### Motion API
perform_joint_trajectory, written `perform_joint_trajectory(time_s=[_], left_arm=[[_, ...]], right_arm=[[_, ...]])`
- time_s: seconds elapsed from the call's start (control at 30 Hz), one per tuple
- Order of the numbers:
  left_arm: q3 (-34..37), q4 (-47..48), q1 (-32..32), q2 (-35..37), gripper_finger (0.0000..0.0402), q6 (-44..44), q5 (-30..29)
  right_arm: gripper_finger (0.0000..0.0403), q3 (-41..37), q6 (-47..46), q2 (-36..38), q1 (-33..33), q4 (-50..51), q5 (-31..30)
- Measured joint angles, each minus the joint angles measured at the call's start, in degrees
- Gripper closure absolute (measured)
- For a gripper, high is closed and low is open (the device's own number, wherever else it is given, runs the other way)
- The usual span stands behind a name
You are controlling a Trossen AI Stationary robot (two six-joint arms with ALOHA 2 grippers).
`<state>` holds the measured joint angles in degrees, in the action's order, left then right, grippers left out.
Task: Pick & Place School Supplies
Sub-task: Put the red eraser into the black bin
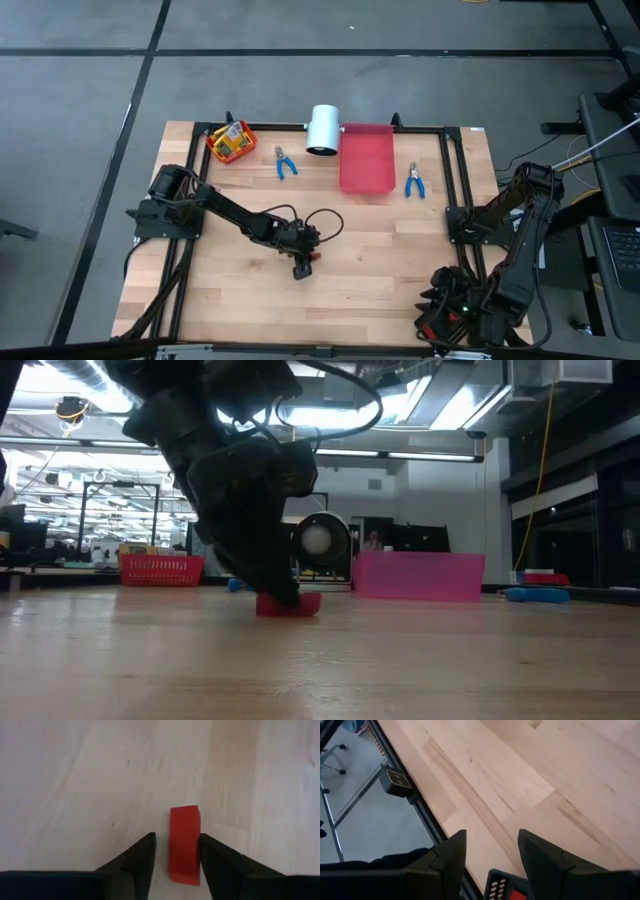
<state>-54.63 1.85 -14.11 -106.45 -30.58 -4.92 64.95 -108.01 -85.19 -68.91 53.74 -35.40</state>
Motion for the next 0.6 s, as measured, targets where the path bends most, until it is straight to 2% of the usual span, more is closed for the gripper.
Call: perform_joint_trajectory(time_s=[0.07, 0.2, 0.33, 0.6], left_arm=[[-0.10, 1.36, 0.00, 0.06, 0.0282, -1.15, -0.32], [-0.14, 2.88, 0.07, 0.14, 0.0376, -1.94, -0.84], [0.05, 1.39, 0.00, 0.43, 0.0385, -3.20, -0.70], [-1.22, -10.47, -0.09, 6.15, 0.0385, -2.27, 3.68]], right_arm=[[0.0221, 0.00, 0.30, 0.00, 0.34, -0.01, -0.78], [0.0221, 0.00, 1.24, 0.00, 1.30, -0.17, -1.94], [0.0221, 0.00, 4.09, 0.06, 2.52, -1.51, -4.37], [0.0221, 0.00, 14.39, 5.06, 6.61, -5.97, -18.26]])
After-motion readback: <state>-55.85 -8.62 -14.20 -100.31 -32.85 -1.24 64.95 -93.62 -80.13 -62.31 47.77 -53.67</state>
